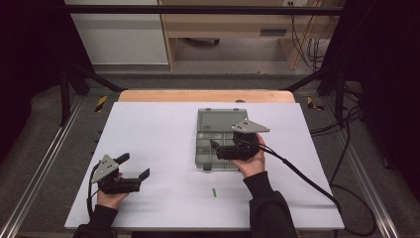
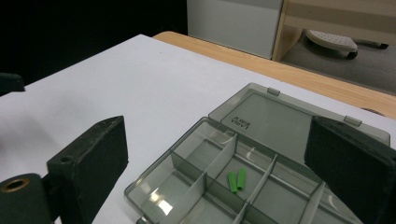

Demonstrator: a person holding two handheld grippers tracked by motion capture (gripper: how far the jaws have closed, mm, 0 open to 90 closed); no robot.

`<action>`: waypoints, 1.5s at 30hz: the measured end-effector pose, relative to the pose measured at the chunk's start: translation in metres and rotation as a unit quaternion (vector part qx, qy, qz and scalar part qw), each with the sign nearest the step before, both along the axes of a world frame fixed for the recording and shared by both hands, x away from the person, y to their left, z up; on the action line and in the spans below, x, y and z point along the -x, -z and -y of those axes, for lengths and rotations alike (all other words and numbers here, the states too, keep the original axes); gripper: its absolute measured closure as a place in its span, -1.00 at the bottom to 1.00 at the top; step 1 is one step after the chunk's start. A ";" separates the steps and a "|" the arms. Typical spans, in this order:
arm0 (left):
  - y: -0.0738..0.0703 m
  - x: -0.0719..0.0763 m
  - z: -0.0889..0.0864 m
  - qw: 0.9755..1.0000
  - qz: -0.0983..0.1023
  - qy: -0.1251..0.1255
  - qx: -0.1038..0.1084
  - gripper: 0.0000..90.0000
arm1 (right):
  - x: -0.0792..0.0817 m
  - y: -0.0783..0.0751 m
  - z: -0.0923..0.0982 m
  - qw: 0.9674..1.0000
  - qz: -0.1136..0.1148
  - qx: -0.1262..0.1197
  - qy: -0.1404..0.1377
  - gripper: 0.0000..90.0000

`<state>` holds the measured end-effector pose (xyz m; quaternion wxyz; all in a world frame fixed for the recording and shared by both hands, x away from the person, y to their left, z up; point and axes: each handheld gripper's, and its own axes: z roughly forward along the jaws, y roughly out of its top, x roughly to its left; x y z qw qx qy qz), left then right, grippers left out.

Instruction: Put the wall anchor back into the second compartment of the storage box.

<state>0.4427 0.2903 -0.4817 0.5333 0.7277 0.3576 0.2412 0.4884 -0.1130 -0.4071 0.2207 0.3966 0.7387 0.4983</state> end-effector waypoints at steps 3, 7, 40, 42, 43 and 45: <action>0.000 0.000 0.000 1.000 0.000 0.000 -0.001 -0.98 | 0.009 0.000 0.004 1.000 0.006 -0.003 -0.002 -0.90; 0.000 0.000 0.000 1.000 0.000 0.000 -0.001 -0.99 | 0.020 0.006 0.009 1.000 0.006 0.001 0.004 -0.96; 0.000 0.000 0.001 1.000 0.000 0.001 -0.001 -0.99 | 0.070 0.062 -0.003 0.997 -0.063 0.041 -0.021 -0.93; 0.000 0.000 0.001 1.000 0.000 0.001 -0.002 -0.99 | 0.070 0.066 -0.006 0.996 -0.070 0.044 -0.026 -0.92; 0.000 0.000 0.001 1.000 0.000 0.001 -0.001 -0.99 | 0.071 0.069 -0.007 0.996 -0.074 0.047 -0.029 -0.90; 0.000 0.000 0.001 1.000 0.001 0.001 0.001 -0.99 | 0.071 0.073 -0.010 0.995 -0.085 0.049 -0.034 -0.88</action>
